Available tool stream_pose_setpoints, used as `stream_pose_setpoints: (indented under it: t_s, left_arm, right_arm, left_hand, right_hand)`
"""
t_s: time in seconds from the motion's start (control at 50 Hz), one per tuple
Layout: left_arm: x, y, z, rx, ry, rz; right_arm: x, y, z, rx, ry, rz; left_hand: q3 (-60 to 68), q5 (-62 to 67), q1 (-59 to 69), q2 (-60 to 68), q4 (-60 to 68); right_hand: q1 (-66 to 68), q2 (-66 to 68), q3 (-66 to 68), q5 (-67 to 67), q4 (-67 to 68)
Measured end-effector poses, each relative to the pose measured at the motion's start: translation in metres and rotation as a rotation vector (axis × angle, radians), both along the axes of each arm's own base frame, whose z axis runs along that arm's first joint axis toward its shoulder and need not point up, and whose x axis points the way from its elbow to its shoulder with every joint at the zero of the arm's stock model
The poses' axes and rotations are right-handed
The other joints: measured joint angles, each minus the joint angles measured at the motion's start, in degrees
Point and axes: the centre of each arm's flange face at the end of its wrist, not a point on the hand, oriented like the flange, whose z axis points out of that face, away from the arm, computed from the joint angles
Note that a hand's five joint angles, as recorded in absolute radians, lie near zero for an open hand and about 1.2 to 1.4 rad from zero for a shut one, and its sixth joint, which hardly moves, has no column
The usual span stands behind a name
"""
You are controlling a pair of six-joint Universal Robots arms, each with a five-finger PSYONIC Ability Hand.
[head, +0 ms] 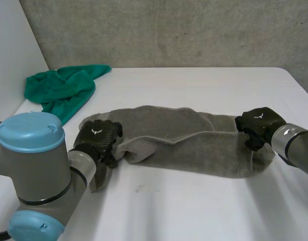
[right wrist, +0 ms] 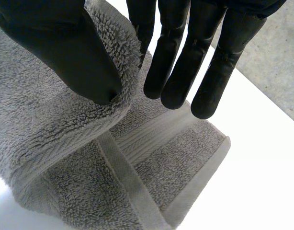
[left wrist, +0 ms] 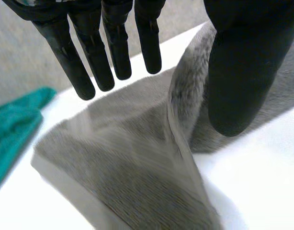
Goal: Fold the laundry.
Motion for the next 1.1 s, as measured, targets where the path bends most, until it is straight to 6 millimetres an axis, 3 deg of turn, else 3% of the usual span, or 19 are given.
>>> stream_pose_setpoints:
  t_s: [0.16, 0.38, 0.66, 0.86, 1.0, 1.04, 1.1]
  left_arm:
    - [0.015, 0.010, -0.004, 0.173, 0.065, 0.101]
    - [0.029, 0.000, -0.018, 0.279, 0.106, 0.221]
    - [0.013, -0.002, -0.033, 0.298, 0.091, 0.185]
    - [-0.019, -0.003, -0.038, 0.231, 0.123, 0.102]
    - [-0.028, -0.010, -0.049, 0.218, 0.099, 0.122]
    - [-0.030, -0.014, -0.053, 0.206, 0.086, 0.143]
    - [-0.031, -0.019, -0.055, 0.190, 0.076, 0.166]
  right_arm:
    - [-0.001, 0.002, -0.012, 0.000, -0.040, -0.015]
    - [-0.002, 0.005, -0.017, 0.014, -0.044, -0.017]
    - [-0.002, 0.006, -0.017, 0.014, -0.042, -0.014]
    - [-0.002, 0.007, -0.017, 0.005, -0.042, -0.013]
    - [-0.002, 0.009, -0.016, 0.004, -0.042, -0.012]
    - [-0.002, 0.009, -0.016, 0.004, -0.041, -0.011]
    - [-0.002, 0.009, -0.016, 0.001, -0.039, -0.010]
  left_hand:
    - [-4.8, -5.1, -3.4, -4.8, -5.0]
    - [-4.8, -4.7, -3.4, -4.6, -4.9]
    - [-2.4, -1.2, -1.8, -2.2, -1.6]
    - [-2.5, -1.3, -1.8, -2.3, -1.6]
    - [-2.1, -0.8, -1.7, -1.9, -1.2]
    - [-1.0, 0.3, -0.5, -0.6, -0.1]
    - [13.1, 14.0, 16.0, 14.5, 13.9]
  right_hand:
    - [0.0, 0.0, 0.0, 0.0, 0.0]
    - [0.0, 0.0, 0.0, 0.0, 0.2]
    - [0.0, 0.0, 0.0, 0.0, 0.2]
    - [0.0, 0.0, 0.0, 0.0, 0.2]
    - [0.0, 0.0, 0.0, 0.0, 0.2]
    - [0.0, 0.0, 0.0, 0.0, 0.2]
    - [0.0, 0.0, 0.0, 0.0, 0.2]
